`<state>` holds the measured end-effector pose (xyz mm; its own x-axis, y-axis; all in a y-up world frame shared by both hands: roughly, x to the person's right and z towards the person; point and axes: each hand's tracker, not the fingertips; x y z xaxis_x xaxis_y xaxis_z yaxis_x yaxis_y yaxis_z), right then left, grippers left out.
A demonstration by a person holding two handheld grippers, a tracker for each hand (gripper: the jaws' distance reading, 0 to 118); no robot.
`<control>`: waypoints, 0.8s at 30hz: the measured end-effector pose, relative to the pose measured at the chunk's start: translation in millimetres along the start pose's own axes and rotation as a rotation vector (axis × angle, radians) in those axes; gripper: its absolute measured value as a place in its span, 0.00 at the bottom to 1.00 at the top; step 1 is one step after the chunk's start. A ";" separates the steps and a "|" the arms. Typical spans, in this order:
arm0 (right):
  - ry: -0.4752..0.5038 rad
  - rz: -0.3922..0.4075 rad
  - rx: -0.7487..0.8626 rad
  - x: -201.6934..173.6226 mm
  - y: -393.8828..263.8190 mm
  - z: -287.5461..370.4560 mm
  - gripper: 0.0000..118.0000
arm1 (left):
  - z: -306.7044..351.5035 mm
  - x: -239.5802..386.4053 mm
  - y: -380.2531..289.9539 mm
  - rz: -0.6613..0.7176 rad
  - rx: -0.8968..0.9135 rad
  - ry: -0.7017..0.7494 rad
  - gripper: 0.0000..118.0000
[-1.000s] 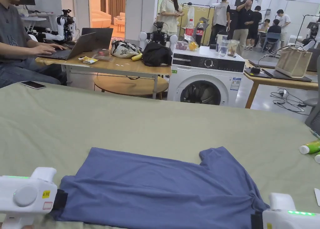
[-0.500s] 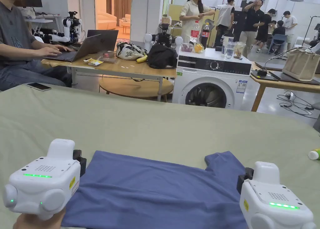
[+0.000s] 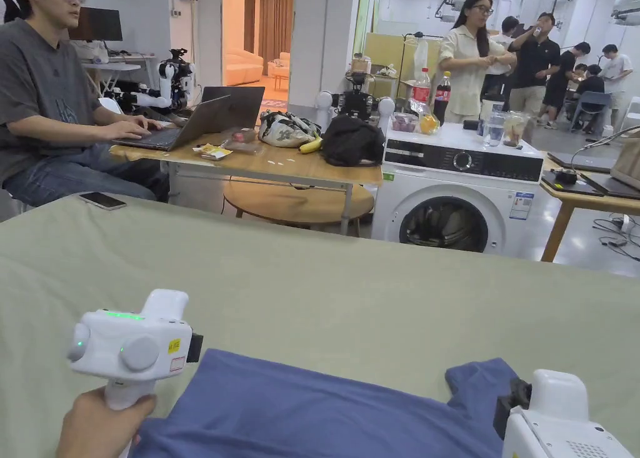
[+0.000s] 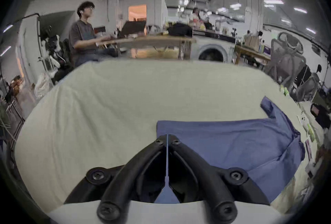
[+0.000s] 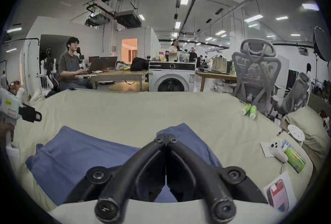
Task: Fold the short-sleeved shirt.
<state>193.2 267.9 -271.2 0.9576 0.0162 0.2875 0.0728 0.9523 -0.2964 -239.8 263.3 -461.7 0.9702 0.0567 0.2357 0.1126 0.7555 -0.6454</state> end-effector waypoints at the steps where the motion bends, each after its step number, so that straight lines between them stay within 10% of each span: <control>1: 0.002 -0.002 -0.006 0.3 -0.4 -5.9 0.00 | -14.7 -4.3 8.8 0.008 -0.046 -0.020 0.00; 10: -0.022 0.015 -0.079 9.6 -5.8 -37.9 0.00 | -117.2 -25.0 42.3 0.117 -0.291 -0.029 0.47; 17: -0.044 0.023 -0.128 27.8 -15.8 -45.8 0.00 | -149.7 -11.8 31.2 0.055 -0.351 0.041 0.45; 21: -0.057 0.014 -0.168 40.7 -20.5 -50.7 0.00 | -150.7 0.7 36.2 0.001 -0.325 0.097 0.00; 24: -0.050 -0.010 -0.211 52.0 -19.7 -58.1 0.00 | -150.5 4.1 31.1 0.014 -0.320 0.061 0.00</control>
<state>257.7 232.3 -303.4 0.9419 0.0277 0.3347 0.1437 0.8675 -0.4762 -200.0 188.8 -590.2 0.9820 0.0190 0.1878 0.1520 0.5105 -0.8463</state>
